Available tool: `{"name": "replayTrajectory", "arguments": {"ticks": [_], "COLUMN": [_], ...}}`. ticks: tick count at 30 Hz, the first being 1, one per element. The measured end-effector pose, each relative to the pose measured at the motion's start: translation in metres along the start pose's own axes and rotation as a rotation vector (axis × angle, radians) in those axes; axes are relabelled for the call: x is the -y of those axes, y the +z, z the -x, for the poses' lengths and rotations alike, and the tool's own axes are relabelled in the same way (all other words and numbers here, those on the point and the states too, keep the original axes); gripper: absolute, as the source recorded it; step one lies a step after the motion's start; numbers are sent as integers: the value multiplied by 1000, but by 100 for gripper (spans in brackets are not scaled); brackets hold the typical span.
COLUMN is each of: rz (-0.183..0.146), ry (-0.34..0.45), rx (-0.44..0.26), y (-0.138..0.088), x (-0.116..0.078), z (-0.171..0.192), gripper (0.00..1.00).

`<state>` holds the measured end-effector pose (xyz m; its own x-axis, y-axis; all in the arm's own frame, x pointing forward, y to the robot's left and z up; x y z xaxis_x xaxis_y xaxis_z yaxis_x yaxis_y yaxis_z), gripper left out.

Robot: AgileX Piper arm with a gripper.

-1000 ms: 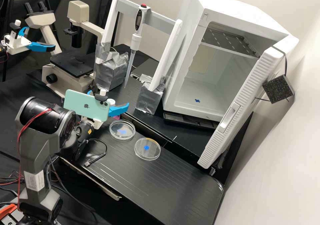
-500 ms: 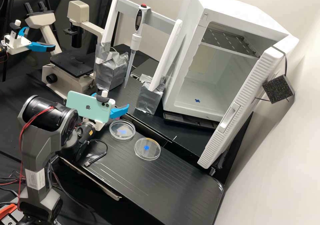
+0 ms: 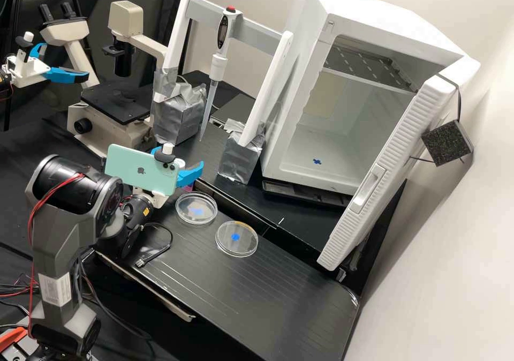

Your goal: Open the bottle

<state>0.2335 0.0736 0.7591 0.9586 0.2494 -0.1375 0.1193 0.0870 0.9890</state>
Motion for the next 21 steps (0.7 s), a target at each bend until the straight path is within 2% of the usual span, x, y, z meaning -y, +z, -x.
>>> {"name": "replayTrajectory", "arguments": {"ticks": [21], "rz": [1], "ry": [2], "rx": [5], "y": [1], "x": [0], "z": [0], "gripper": [0]}}
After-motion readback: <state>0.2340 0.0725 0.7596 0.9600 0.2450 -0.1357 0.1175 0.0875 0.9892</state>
